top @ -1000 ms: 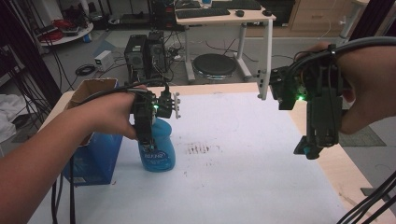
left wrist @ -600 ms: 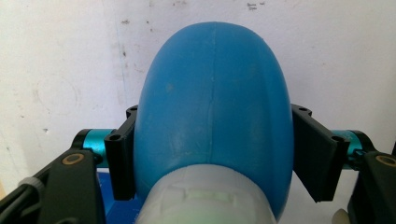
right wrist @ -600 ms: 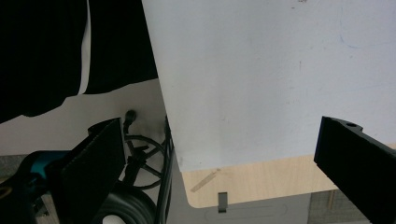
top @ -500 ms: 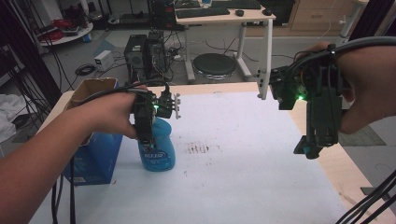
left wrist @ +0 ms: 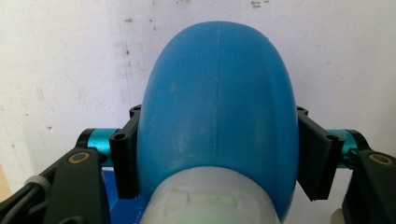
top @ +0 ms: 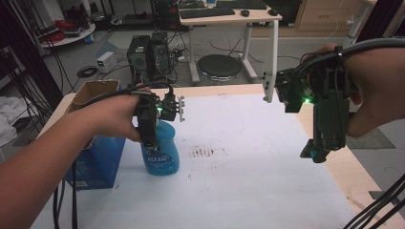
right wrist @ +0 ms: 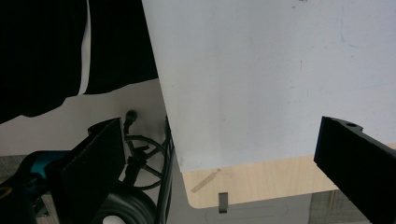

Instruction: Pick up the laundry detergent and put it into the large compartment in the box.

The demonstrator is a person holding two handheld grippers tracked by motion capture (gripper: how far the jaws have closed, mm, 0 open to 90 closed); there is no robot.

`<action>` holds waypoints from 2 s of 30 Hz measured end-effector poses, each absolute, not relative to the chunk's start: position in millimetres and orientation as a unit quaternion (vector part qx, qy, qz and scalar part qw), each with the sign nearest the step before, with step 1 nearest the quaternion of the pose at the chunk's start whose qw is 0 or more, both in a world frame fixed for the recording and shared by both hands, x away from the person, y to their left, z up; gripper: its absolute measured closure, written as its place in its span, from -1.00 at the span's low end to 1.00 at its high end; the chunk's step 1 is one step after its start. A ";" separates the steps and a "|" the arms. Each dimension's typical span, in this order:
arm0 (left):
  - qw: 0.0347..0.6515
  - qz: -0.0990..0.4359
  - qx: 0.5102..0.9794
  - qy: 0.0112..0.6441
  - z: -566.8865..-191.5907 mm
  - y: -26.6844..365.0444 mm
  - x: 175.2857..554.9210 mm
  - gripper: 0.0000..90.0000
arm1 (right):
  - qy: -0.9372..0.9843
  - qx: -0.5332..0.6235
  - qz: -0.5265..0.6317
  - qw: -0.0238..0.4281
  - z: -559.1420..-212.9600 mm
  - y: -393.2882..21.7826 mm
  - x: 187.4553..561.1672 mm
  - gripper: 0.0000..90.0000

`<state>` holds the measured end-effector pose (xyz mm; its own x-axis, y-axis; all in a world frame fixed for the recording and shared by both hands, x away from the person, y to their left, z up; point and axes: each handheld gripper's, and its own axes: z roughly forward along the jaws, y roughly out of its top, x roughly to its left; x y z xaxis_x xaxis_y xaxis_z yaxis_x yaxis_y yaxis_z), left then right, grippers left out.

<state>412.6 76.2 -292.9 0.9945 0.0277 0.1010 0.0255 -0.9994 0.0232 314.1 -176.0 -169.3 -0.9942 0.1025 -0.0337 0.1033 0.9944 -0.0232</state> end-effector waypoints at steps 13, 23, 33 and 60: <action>0.019 0.048 0.999 0.013 -292.8 78.0 415.7 -0.18 | 0.998 0.054 -0.012 0.015 -171.2 -176.3 315.2 -0.97; 0.027 0.028 0.999 0.027 -281.5 80.3 415.7 -0.16 | 0.999 0.049 -0.011 0.012 -174.1 -173.5 316.6 -0.97; 0.020 0.034 0.997 0.059 -229.2 86.7 412.9 -0.16 | 0.999 0.047 -0.010 0.014 -173.0 -172.0 317.8 -0.97; 0.024 0.029 0.960 0.279 -105.7 178.9 423.1 -0.16 | 0.999 0.041 -0.010 0.011 -174.5 -170.2 313.6 -0.97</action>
<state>423.1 178.9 -105.7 0.8426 0.5369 0.0423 0.5341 -0.8431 0.0629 313.6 -170.2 -174.5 -0.9964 0.0820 -0.0227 0.0824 0.9964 -0.0194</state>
